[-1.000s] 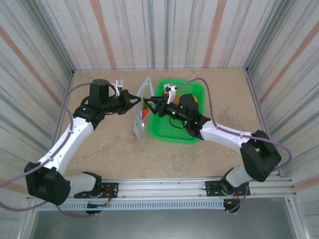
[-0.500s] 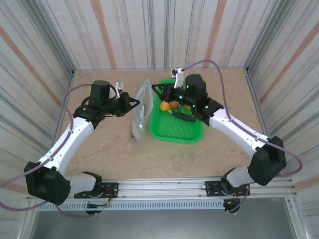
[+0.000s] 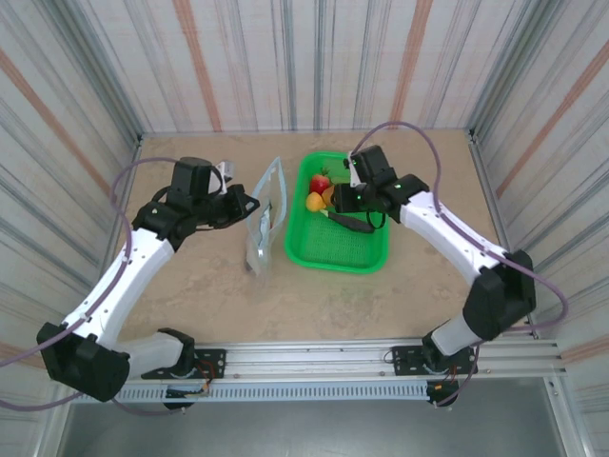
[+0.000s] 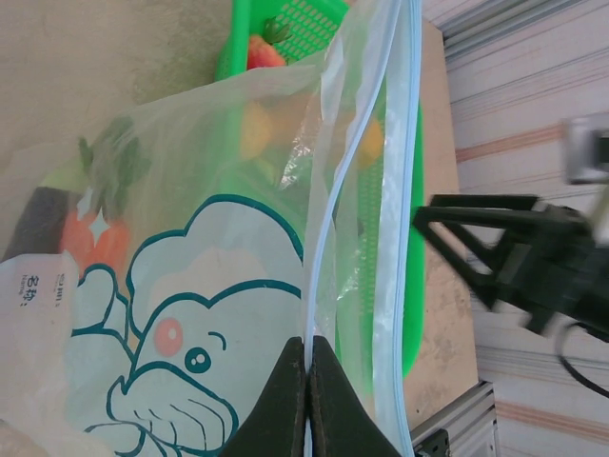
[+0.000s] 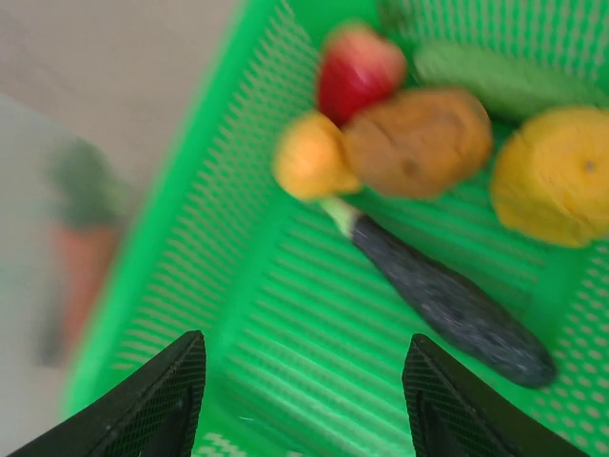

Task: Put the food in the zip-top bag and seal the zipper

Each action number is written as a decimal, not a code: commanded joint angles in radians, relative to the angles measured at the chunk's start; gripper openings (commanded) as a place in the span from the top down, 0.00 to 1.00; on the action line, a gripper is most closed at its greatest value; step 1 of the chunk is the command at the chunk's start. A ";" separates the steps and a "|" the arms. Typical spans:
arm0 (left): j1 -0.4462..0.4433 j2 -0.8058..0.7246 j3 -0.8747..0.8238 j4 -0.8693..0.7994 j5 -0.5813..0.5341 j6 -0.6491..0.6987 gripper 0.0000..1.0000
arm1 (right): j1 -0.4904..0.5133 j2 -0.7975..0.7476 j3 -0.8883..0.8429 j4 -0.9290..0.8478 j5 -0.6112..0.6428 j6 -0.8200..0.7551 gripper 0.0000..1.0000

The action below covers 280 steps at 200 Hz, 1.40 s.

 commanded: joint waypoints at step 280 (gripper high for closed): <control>0.082 -0.059 0.024 -0.154 0.068 0.009 1.00 | 0.050 0.198 0.070 0.149 0.059 -0.283 0.79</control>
